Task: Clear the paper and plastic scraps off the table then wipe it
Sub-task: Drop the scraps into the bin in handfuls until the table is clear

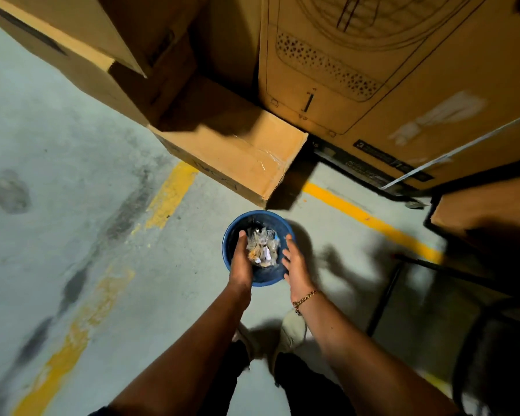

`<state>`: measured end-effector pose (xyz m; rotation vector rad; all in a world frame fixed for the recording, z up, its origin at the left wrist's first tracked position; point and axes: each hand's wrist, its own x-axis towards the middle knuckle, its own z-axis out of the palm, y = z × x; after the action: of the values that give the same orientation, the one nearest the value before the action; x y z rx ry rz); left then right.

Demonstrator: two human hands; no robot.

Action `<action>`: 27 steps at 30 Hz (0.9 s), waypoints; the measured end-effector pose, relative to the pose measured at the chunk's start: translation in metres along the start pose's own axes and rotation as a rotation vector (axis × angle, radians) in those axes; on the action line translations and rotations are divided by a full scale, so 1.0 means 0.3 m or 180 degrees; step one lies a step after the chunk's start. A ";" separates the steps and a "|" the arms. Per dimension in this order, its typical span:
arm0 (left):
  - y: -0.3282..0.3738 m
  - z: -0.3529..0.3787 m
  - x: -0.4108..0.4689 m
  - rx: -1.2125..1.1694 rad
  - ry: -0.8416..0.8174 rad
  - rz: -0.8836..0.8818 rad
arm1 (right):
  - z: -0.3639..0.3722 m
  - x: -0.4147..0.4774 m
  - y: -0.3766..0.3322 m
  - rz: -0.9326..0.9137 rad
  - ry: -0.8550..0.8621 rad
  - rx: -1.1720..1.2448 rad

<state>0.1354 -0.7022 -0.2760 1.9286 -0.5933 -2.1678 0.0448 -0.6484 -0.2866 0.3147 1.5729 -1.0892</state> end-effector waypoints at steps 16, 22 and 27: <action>-0.154 0.408 -0.978 0.1524 -0.1122 0.1096 | -0.586 -1.067 -0.060 -0.1624 0.0637 0.0382; -0.548 0.638 -1.182 0.1895 -0.1343 0.1472 | -1.063 -1.288 0.098 -0.2086 0.1039 0.0799; -0.912 0.804 -1.356 0.1902 -0.1507 0.1644 | -1.438 -1.402 0.271 -0.2202 0.1410 0.0987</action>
<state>-0.0084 -0.2542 0.0017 1.2047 -1.7611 -2.2243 -0.0348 -0.1272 0.0160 0.2286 1.9695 -1.9090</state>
